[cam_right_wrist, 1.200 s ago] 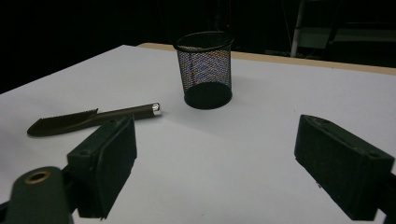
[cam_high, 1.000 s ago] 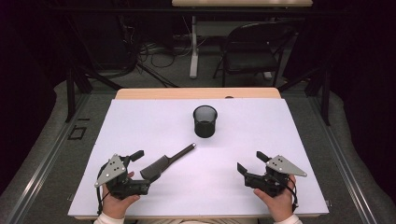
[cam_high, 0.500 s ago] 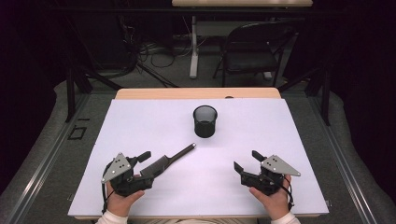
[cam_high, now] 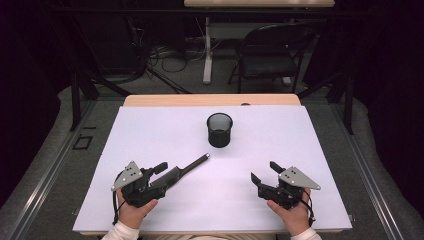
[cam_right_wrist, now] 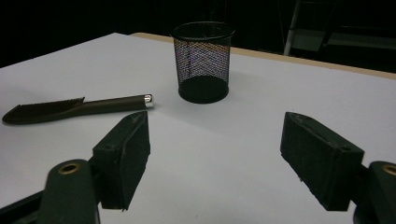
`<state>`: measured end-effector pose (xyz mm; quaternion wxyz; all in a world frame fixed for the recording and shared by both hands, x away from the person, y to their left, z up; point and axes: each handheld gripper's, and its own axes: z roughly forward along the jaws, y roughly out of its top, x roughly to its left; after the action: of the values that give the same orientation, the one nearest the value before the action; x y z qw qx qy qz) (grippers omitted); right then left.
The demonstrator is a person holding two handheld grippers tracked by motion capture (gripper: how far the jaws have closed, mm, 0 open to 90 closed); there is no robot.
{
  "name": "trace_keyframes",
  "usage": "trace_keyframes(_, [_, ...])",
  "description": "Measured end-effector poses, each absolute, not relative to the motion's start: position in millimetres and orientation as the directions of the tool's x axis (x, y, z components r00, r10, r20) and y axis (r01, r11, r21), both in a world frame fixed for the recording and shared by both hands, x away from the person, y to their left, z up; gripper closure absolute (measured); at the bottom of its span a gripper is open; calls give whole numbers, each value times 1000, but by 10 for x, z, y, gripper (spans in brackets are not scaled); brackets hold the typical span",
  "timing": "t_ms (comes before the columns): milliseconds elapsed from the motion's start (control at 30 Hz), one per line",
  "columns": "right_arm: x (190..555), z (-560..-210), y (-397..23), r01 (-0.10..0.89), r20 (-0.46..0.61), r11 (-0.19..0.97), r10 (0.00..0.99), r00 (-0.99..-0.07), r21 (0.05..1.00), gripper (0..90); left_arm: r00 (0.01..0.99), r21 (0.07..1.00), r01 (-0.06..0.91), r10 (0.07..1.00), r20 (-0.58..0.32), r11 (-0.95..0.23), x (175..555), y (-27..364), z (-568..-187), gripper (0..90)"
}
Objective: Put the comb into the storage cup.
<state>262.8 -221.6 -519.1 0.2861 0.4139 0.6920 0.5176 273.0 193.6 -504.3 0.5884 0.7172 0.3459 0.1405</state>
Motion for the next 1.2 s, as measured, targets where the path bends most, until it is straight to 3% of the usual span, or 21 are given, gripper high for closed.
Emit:
trace_keyframes(267, [2631, -5177, -2229, 318, 77, 88, 879, -471, 944, 177, 695, 934, 348, 689, -204, -74, 2847, 1840, -4902, 500])
trace_keyframes(900, [2614, -5190, -2178, 326, 63, 102, 886, -460, 940, 136, 643, 907, 418, 723, -253, -54, 3207, 1570, -4736, 622])
trace_keyframes(1200, [2632, -5213, -2145, 330, 59, 118, 876, -479, 937, 0, 597, 874, 484, 751, -283, -55, 3416, 1458, -4799, 733])
